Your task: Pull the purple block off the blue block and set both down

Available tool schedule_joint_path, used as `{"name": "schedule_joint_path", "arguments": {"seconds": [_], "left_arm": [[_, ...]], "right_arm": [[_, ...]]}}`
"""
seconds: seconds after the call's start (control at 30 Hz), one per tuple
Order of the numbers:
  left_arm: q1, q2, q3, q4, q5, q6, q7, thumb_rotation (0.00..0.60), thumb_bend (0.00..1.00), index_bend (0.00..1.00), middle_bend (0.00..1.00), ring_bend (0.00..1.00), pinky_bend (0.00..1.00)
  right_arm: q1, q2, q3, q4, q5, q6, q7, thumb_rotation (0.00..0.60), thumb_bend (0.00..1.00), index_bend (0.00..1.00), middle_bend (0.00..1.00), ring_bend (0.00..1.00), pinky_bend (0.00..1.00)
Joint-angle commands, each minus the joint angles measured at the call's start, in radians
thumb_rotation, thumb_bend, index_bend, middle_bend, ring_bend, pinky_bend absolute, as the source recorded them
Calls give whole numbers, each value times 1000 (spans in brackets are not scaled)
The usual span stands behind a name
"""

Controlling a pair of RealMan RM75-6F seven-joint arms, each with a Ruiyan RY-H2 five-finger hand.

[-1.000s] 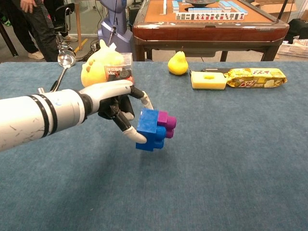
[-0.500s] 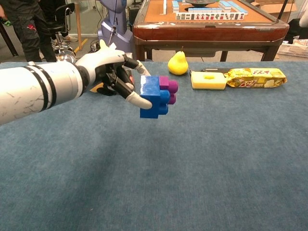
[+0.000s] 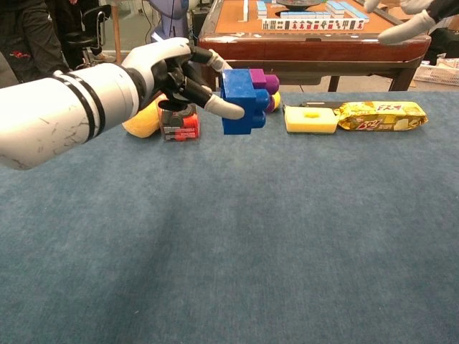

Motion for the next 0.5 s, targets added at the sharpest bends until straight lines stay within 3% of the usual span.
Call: {"name": "schedule_joint_path", "arguments": {"seconds": [0.03,0.5], "left_arm": [[3,3,-16,-14,-11,-2,-14,600,30,624,1000,1000,1000],[14,-7,-81,-35,-8,22,-96,600,34,636,1000,1000,1000]], "right_arm": [[34,-13,13,-2,19,-30,2,600,138,470,1000,1000,1000],[132,-60,22,28,44,-106,33,600,138,484,1000,1000,1000]]}}
